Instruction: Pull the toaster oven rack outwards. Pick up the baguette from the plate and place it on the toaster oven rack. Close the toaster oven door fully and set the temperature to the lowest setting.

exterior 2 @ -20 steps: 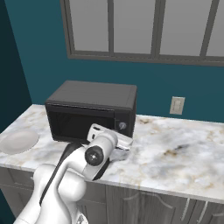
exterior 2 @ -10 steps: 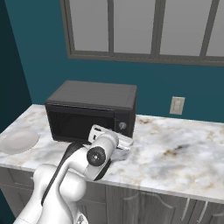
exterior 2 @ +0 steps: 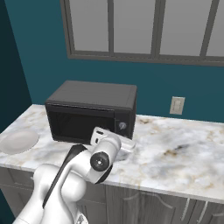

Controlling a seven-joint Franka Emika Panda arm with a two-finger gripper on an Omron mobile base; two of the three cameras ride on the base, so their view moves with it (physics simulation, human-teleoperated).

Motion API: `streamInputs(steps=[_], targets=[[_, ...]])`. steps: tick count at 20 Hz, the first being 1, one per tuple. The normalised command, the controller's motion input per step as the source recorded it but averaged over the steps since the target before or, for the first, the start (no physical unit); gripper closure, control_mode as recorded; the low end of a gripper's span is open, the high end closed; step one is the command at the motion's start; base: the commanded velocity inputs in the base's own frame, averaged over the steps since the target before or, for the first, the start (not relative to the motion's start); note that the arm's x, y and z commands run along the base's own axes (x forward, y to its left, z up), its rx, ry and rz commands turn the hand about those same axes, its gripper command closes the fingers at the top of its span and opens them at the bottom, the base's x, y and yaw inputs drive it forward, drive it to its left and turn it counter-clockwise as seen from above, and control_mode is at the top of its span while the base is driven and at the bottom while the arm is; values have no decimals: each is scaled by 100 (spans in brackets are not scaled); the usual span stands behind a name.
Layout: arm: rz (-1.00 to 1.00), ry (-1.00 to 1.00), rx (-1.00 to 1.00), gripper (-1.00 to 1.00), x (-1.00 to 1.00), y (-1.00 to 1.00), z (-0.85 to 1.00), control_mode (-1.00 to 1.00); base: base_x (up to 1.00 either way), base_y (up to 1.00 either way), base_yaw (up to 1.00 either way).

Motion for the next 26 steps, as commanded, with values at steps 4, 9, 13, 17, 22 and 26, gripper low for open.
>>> streamInputs(steps=[4, 9, 13, 17, 22, 26], targets=[[0, -4, 0, -100, 7, 1, -11, -100, 0, 0, 0], [0, -1, 0, -100, 12, 4, -5, -100, 0, 0, 0], [0, 0, 0, -100, 21, 8, -5, -100, 0, 0, 0], [0, 0, 0, -100, 19, 5, -7, -100, 0, 0, 0], [0, 0, 0, -100, 15, 2, -7, -100, 0, 0, 0], [0, -1, 0, -100, 18, 1, -7, -100, 0, 0, 0]])
